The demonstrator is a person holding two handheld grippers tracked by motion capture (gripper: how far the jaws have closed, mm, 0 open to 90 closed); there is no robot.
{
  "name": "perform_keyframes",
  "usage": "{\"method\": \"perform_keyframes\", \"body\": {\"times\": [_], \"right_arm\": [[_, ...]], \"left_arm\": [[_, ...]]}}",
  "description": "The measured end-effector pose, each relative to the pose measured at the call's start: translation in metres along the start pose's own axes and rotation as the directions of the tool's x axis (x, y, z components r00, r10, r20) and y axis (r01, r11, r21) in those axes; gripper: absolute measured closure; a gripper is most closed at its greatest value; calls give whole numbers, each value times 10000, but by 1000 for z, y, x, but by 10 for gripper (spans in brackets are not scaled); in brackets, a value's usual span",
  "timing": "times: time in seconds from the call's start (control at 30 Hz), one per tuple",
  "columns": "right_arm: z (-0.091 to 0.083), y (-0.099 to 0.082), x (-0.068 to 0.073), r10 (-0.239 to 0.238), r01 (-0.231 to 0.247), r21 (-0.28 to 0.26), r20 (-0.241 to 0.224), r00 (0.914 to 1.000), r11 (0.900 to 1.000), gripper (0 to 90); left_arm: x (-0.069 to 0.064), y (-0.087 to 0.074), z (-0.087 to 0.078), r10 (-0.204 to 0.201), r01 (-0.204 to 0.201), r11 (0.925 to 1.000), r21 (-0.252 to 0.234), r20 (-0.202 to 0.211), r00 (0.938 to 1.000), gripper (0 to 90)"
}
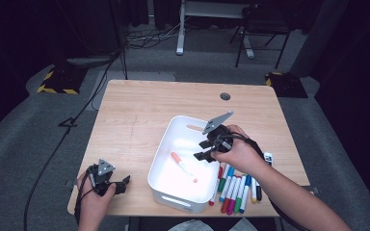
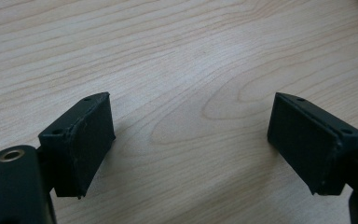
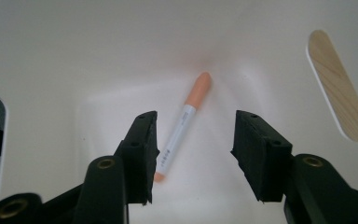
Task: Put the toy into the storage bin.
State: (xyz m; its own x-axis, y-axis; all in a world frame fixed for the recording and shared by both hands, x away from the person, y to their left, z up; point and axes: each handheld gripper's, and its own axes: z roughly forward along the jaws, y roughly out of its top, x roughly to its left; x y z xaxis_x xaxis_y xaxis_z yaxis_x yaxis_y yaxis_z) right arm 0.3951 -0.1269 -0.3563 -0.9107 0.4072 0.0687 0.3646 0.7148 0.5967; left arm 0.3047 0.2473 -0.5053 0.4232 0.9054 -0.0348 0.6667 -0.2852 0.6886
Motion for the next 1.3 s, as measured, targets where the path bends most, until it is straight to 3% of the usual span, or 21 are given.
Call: {"method": "perform_keyframes", "body": {"times": [0.27, 0.4, 0.5, 0.53, 0.6, 0.77, 1.0, 1.3], "right_arm": [[-31, -5, 1, -111, 127, -662, 248, 9996, 9977, 477], [-46, -14, -4, 150, -97, -1013, 514, 9986, 9948, 483], [-59, -23, -13, 624, -556, -1507, 410, 9972, 9870, 483], [-66, -28, -20, 745, -624, -1679, 670, 9950, 9838, 491], [-69, -31, -24, 902, -768, -1768, 689, 9935, 9812, 494], [-81, -50, -46, 1311, -1057, -1886, 1277, 9831, 9763, 508], [-77, -68, -61, 1359, -1052, -1805, 1668, 9766, 9779, 539], [-46, -90, -78, 1350, -1103, -1291, 2011, 9702, 9855, 555]], "left_arm": [[0, 0, 0, -15, 15, 10000, -1, 12, 10000, 150], [1, 1, 0, 46, -46, 10000, 9, -8, 10000, 146], [1, 2, 1, 60, -60, 10000, 28, -37, 10000, 144], [1, 2, 1, 66, -66, 10000, 28, -52, 10000, 142], [1, 2, 2, 3, -3, 10000, 5, 12, 10000, 142], [1, 3, 2, 19, -19, 10000, 9, -6, 10000, 141], [4, 4, 4, 73, -74, 10000, 29, 111, 9999, 138], [4, 4, 4, 97, -97, 9999, 33, 119, 9999, 137]]}}
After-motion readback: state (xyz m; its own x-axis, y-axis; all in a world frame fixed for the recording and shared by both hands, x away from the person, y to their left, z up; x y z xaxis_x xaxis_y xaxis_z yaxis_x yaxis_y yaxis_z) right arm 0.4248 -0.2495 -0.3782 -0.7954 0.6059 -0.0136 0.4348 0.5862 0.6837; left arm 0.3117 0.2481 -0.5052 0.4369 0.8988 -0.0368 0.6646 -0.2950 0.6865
